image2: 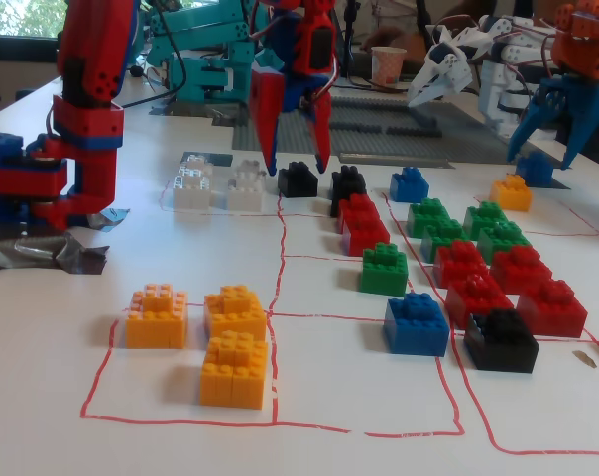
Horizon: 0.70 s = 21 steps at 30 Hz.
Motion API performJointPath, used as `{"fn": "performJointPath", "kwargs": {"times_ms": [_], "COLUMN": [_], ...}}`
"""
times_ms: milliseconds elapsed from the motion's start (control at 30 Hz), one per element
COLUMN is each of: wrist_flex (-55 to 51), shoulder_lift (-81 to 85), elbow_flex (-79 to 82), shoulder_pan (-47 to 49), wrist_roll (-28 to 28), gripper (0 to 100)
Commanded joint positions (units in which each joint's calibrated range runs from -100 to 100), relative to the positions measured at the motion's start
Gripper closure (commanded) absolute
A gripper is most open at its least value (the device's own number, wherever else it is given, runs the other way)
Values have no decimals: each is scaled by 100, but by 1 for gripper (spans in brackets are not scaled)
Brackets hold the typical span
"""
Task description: Grab the block and put it in the grey marker
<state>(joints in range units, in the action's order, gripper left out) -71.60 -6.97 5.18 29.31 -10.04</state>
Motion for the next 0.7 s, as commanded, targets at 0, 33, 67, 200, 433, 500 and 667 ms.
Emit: {"fn": "performJointPath", "kwargs": {"times_ms": [0,33,67,200,433,500,667], "wrist_flex": [8,8,8,8,0,-8,-8], "shoulder_lift": [144,111,86,-5,-161,-211,-335], "elbow_flex": [-509,-527,-563,-663,-790,-845,-954], "shoulder_pan": [82,82,82,82,72,62,52], "wrist_roll": [-44,-44,-49,-68,-59,-59,-63], "gripper": [74,74,74,74,74,74,74]}}
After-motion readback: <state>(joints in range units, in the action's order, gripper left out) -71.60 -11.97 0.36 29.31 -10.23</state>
